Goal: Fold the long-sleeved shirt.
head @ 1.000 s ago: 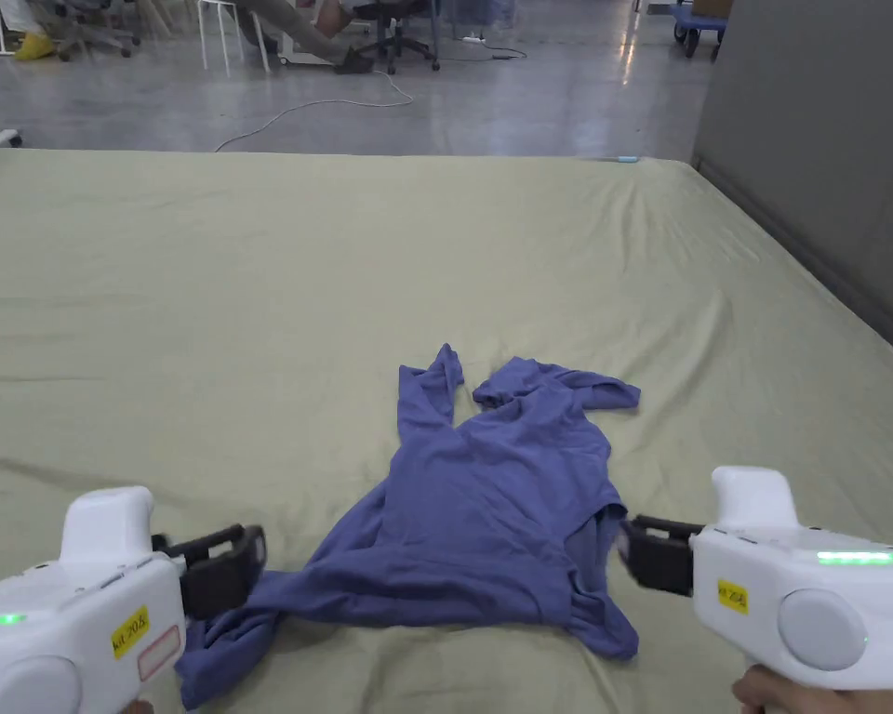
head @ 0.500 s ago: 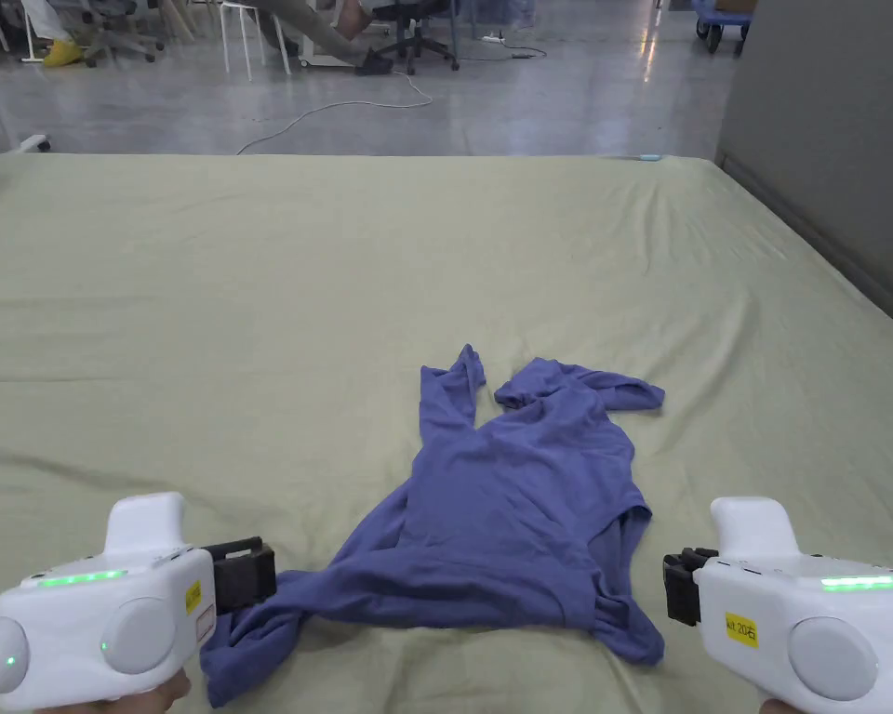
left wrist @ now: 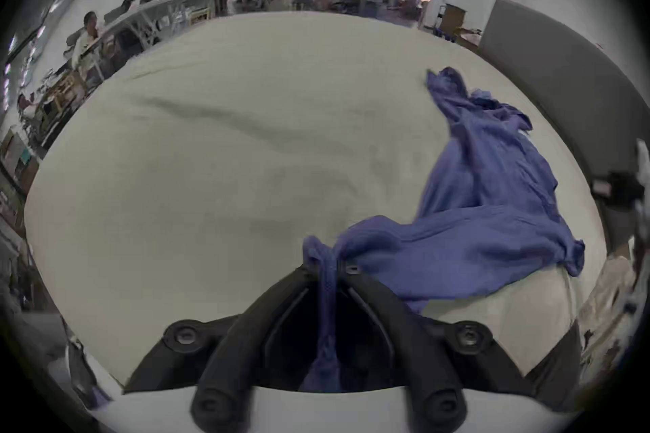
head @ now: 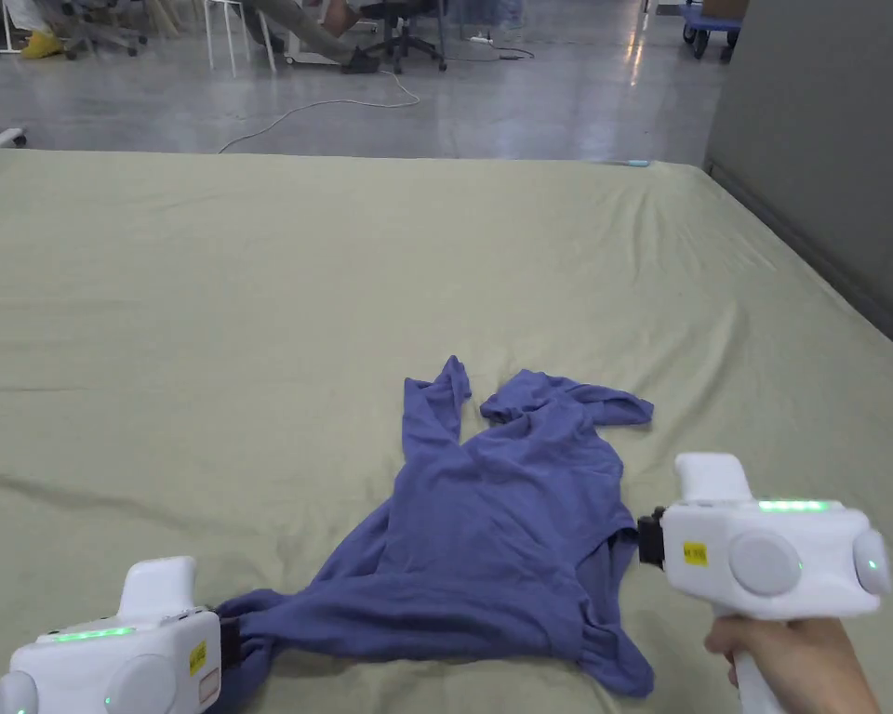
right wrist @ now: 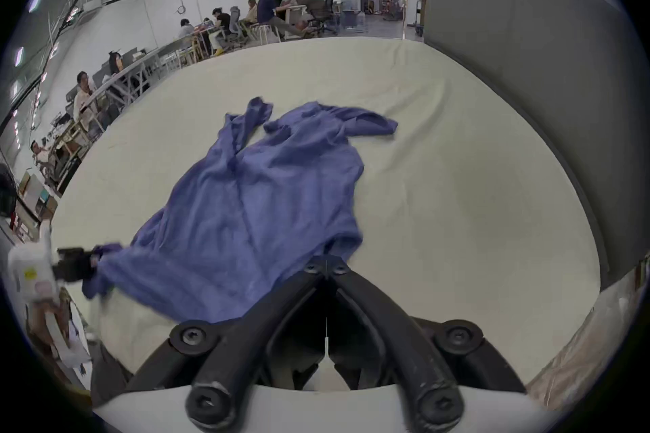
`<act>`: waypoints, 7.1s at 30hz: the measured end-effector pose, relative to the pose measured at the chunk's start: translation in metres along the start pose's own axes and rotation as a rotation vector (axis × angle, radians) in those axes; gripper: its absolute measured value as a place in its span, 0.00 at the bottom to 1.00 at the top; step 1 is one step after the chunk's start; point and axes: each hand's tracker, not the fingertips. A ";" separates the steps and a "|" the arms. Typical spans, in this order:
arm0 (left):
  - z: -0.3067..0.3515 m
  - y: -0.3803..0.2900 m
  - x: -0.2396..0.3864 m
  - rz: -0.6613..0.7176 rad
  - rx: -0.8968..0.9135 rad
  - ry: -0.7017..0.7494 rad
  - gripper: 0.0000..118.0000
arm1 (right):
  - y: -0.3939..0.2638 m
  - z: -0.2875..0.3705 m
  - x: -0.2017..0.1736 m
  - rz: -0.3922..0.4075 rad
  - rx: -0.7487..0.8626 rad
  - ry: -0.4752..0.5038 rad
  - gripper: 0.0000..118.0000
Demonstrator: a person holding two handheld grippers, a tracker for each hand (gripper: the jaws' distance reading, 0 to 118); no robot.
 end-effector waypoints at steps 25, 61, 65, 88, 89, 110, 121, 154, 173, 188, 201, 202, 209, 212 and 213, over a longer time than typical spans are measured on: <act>0.065 0.134 -0.011 -0.039 0.368 -0.033 0.03 | 0.122 -0.030 0.010 0.136 0.000 0.054 0.00; 0.028 0.307 -0.022 0.031 0.468 -0.132 0.03 | 0.258 -0.014 0.036 -0.028 0.183 -0.002 0.00; -0.026 0.245 -0.032 0.053 0.310 -0.125 0.03 | 0.191 -0.089 0.038 0.000 0.005 -0.031 0.00; 0.035 0.016 -0.042 0.099 0.139 -0.010 0.47 | -0.027 -0.033 0.046 -0.009 -0.170 -0.053 0.00; 0.029 0.013 -0.048 0.115 0.118 0.003 0.69 | -0.028 -0.035 0.044 -0.001 -0.163 -0.055 0.05; 0.084 0.055 -0.008 -0.038 0.288 -0.166 0.00 | -0.020 0.020 0.031 -0.141 -0.057 -0.141 0.75; -0.019 0.157 0.021 -0.076 0.160 -0.188 0.84 | -0.026 -0.063 0.030 -0.155 -0.208 -0.114 0.05; 0.045 0.302 0.009 -0.218 0.380 -0.236 0.03 | 0.194 0.050 0.033 0.063 0.146 -0.077 0.04; 0.189 0.482 0.001 -0.038 0.711 -0.184 0.03 | 0.439 0.179 0.017 0.021 0.528 -0.090 0.04; -0.019 0.301 -0.009 0.023 0.282 -0.154 0.03 | 0.245 -0.065 0.025 -0.010 0.109 -0.036 0.04; 0.040 0.138 -0.033 0.015 0.340 -0.196 0.03 | 0.085 -0.007 0.023 0.037 0.055 -0.009 0.04; 0.041 0.117 -0.035 0.026 0.310 -0.171 0.03 | 0.068 -0.004 0.025 0.034 0.044 -0.006 0.04; 0.016 -0.003 -0.047 0.166 0.038 -0.046 0.03 | -0.043 0.007 0.037 0.021 -0.123 -0.008 0.04; 0.003 -0.019 -0.045 0.121 0.023 -0.021 0.03 | -0.049 -0.011 0.034 -0.005 -0.154 -0.022 0.04; 0.001 -0.021 -0.045 0.121 0.020 -0.022 0.03 | -0.052 -0.016 0.032 0.003 -0.180 -0.034 0.04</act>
